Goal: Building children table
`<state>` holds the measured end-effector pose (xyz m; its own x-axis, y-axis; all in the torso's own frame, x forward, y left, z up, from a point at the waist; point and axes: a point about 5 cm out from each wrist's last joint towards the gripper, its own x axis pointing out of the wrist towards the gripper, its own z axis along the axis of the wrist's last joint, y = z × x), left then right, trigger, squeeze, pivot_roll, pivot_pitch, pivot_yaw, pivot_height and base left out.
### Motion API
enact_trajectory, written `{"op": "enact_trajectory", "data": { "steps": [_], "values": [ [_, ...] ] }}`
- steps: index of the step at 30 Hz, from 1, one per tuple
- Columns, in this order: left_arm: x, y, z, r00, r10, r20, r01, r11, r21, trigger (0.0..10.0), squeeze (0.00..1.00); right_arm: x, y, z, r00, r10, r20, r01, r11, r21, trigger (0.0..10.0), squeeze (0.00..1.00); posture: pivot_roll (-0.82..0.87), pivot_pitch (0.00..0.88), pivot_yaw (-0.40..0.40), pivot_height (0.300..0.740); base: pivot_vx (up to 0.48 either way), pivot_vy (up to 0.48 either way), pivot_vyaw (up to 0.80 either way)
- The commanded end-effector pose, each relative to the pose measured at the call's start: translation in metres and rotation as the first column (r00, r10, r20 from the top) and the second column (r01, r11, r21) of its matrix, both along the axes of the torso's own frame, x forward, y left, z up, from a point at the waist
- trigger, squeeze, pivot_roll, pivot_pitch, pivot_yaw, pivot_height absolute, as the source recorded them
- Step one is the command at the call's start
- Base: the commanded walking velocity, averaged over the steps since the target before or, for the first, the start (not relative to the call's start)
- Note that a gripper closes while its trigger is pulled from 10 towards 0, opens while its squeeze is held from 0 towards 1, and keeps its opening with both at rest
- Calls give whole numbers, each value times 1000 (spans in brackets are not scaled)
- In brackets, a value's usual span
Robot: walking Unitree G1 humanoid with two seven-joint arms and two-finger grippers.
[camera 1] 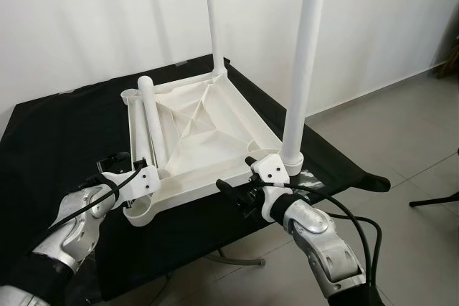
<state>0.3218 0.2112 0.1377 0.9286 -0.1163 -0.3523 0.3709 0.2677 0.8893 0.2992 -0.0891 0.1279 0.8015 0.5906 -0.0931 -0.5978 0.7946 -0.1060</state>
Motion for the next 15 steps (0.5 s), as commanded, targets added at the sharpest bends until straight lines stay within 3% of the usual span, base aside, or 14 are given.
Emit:
{"op": "enact_trajectory", "data": {
  "steps": [1, 10, 15],
  "values": [
    [1, -1, -5, 1000, -1, -12, 1, 1000, 17, 10000, 0, 1, 3, -1, 1000, 8, -14, -8, 1000, 0, 10000, 0, -89, 0, 73, 740, 0, 0, 0],
    [10, -12, -8, 1000, -26, -17, 26, 1000, 13, 10000, 0, 0, 5, 0, 1000, 5, -13, -5, 1000, 2, 10000, 0, -92, 0, 77, 740, 0, 0, 0],
    [16, -13, -8, 1000, 14, 13, -15, 1000, 15, 10000, 0, 0, 5, 0, 1000, 2, -12, -2, 1000, 1, 10000, 0, -92, 0, 77, 740, 0, 0, 0]
  ]
}}
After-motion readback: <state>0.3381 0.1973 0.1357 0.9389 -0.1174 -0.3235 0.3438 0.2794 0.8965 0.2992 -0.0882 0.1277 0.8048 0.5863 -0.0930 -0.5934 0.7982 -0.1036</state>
